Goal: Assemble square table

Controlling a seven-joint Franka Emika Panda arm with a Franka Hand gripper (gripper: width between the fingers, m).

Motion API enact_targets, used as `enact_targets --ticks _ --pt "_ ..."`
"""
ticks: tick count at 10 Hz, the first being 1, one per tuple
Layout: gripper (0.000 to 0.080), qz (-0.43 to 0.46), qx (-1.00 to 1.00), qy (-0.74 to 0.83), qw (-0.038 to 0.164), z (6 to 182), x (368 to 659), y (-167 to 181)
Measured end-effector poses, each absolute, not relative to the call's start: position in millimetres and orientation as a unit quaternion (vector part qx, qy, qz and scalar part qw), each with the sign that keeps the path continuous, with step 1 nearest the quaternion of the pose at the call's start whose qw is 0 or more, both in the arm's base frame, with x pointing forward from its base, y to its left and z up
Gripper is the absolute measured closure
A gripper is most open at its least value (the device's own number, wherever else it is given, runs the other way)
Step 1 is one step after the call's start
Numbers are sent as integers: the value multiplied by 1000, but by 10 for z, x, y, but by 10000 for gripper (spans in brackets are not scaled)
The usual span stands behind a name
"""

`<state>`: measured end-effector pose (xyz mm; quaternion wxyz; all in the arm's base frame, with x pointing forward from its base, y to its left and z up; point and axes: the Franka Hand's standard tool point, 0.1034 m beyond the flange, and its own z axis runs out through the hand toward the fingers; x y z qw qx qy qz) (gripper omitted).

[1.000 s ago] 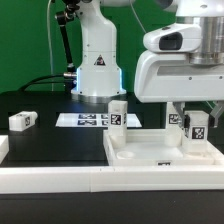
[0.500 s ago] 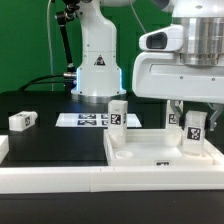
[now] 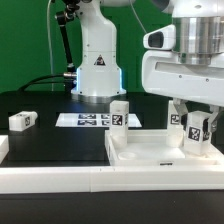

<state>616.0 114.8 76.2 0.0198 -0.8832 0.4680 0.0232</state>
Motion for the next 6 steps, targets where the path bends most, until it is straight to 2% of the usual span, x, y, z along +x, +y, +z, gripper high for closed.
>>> enact_targets --ticks 6 --pt "509 27 -804 594 18 756 6159 1148"
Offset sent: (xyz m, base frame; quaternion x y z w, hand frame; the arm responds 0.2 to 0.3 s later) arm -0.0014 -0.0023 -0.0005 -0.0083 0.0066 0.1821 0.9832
